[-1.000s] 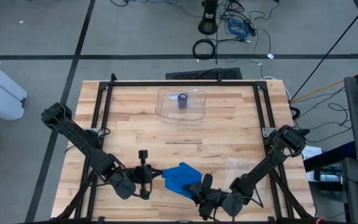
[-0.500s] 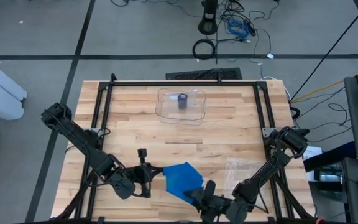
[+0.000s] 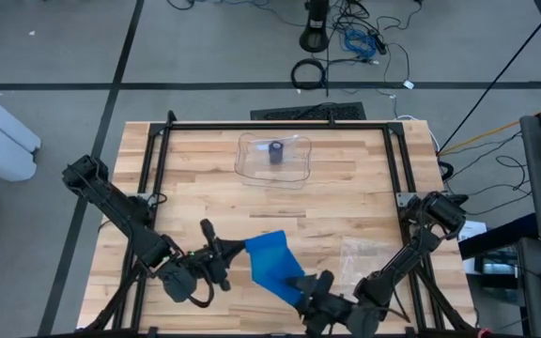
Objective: Roll bandage
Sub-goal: Roll the blue bandage
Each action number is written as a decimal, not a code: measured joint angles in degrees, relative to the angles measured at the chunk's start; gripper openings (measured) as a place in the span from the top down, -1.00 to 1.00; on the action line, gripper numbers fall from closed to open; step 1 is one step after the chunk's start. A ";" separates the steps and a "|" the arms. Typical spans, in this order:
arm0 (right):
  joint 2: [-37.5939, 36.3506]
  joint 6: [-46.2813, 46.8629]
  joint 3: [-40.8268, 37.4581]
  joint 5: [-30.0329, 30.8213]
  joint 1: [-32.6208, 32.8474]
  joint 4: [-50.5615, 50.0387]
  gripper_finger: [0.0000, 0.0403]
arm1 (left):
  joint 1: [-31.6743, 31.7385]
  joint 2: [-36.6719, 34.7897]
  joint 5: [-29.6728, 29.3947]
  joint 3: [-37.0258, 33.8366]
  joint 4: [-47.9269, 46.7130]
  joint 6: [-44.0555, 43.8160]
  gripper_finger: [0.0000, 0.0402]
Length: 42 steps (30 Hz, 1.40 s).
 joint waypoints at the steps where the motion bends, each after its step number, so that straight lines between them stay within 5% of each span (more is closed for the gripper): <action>1: -0.02 -0.73 0.00 1.56 0.23 0.14 -0.61 | 0.00 0.00 -1.21 0.00 0.87 1.22 1.00; 13: 0.00 19.42 0.00 2.81 -1.83 -6.74 -0.62 | 0.00 0.00 -1.82 0.00 23.86 22.31 1.00; 16: 0.00 22.19 0.00 6.51 -2.36 -11.06 -0.62 | -0.27 0.00 2.07 0.00 26.78 23.41 1.00; 20: 0.00 17.40 0.00 11.69 -2.35 -19.38 -0.62 | -1.19 0.02 5.20 0.00 27.49 23.80 1.00; 24: 0.00 11.12 -0.04 15.65 -1.51 -25.66 -0.62 | -1.12 0.02 -3.00 -0.01 26.85 23.71 1.00; 27: 0.00 7.53 -0.04 16.18 -0.95 -24.56 -0.62 | -0.02 0.02 -6.43 -0.02 26.48 21.40 1.00; 32: 0.02 5.07 -0.04 13.08 -1.03 -18.97 -0.62 | 1.93 0.02 -3.49 -0.02 26.33 17.31 1.00; 42: -0.15 26.78 -0.04 11.94 -1.05 -15.95 -0.60 | 0.13 -0.02 -2.36 -0.02 21.38 25.04 1.00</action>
